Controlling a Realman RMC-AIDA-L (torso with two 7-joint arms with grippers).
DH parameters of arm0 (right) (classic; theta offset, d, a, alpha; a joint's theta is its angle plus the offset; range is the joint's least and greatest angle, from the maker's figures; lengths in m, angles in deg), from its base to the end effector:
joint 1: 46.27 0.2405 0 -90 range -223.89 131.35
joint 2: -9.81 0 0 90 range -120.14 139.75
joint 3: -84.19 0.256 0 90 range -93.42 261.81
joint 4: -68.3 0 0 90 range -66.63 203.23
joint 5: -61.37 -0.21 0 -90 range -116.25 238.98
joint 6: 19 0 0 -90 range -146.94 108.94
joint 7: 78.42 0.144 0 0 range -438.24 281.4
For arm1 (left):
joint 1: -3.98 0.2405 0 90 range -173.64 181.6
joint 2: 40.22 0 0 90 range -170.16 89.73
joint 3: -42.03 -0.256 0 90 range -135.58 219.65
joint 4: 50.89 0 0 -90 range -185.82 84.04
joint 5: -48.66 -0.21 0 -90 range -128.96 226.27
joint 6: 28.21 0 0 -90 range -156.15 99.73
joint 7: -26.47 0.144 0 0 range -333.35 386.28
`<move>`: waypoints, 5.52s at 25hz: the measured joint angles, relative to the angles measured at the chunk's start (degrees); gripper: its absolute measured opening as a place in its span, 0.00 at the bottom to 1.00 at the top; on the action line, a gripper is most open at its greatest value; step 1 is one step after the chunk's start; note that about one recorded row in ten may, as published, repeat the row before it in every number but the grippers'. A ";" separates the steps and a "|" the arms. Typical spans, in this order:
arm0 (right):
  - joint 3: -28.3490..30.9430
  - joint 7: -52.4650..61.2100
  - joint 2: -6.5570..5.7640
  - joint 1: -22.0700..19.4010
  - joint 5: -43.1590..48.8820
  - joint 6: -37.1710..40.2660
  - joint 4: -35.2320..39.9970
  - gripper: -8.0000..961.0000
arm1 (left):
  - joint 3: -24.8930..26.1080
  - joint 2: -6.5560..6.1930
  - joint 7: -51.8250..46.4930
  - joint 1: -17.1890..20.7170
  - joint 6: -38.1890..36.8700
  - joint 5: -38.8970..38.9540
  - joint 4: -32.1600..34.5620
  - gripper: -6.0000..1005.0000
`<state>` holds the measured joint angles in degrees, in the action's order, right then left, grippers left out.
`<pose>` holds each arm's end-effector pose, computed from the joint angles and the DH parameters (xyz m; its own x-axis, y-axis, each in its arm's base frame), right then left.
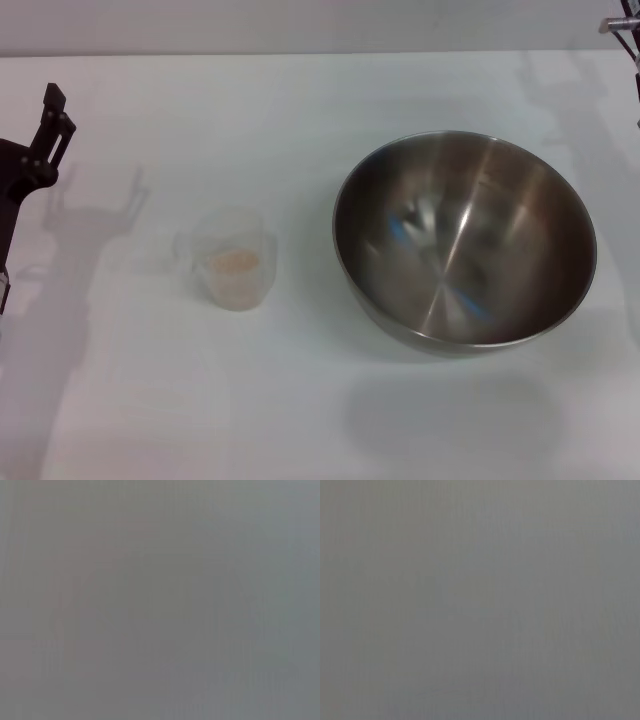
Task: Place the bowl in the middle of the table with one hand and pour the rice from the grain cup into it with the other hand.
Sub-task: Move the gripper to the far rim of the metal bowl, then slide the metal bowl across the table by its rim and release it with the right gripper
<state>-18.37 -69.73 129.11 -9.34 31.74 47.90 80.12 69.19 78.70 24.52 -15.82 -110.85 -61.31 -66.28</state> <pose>0.2480 0.4085 0.0231 0.6241 0.2950 -0.7235 -0.7164 -0.1533 -0.6806 -0.3088 0.2903 -0.0138 0.6611 -0.2354 0.7124 0.7033 -0.1364 -0.6977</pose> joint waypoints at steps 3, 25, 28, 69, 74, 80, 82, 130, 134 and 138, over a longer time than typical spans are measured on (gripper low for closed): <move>0.00 0.00 0.03 -0.55 0.00 0.50 0.72 0.71 | -0.01 0.00 -0.07 0.28 -0.05 -0.02 0.02 0.86; -0.98 -17.37 0.00 -4.15 0.61 9.71 2.06 0.70 | -0.15 0.18 -0.16 1.51 -0.79 -0.07 -0.86 0.86; -0.98 -21.45 -0.01 -4.38 0.63 9.19 3.91 0.70 | -0.08 0.18 -0.16 1.61 -0.79 0.02 -0.96 0.86; 36.22 -33.12 -2.92 6.91 5.91 -160.88 62.71 0.70 | 0.53 -0.18 0.30 0.64 -1.43 -0.17 -0.08 0.86; 36.20 -34.67 -2.55 7.00 7.33 -161.06 60.58 0.68 | 0.53 -0.18 0.32 0.64 -2.20 -0.10 0.06 0.86; 36.14 -36.01 -2.19 6.99 7.37 -159.90 57.52 0.66 | 0.53 -0.17 0.35 0.64 -2.68 -0.04 0.36 0.86; 36.14 -36.43 -2.03 6.91 7.41 -159.32 56.79 0.65 | 0.53 -0.17 0.36 0.64 -2.77 -0.02 0.45 0.86; 40.67 -42.61 -0.34 6.09 -1.45 -150.35 53.49 0.02 | 0.52 -0.08 0.05 0.78 -5.00 -0.16 -0.17 0.86; 40.56 -42.81 -0.35 6.70 -2.13 -149.09 50.29 0.02 | 0.52 -0.09 0.07 0.77 -5.08 -0.17 -0.10 0.86; 39.21 -42.55 -0.41 7.09 -1.80 -148.01 48.15 0.02 | 0.42 -0.09 0.06 0.75 -5.08 -0.16 -0.10 0.86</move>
<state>20.84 -112.28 128.70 -2.25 29.94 -100.11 128.27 69.62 78.61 24.58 -15.07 -115.93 -61.46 -66.39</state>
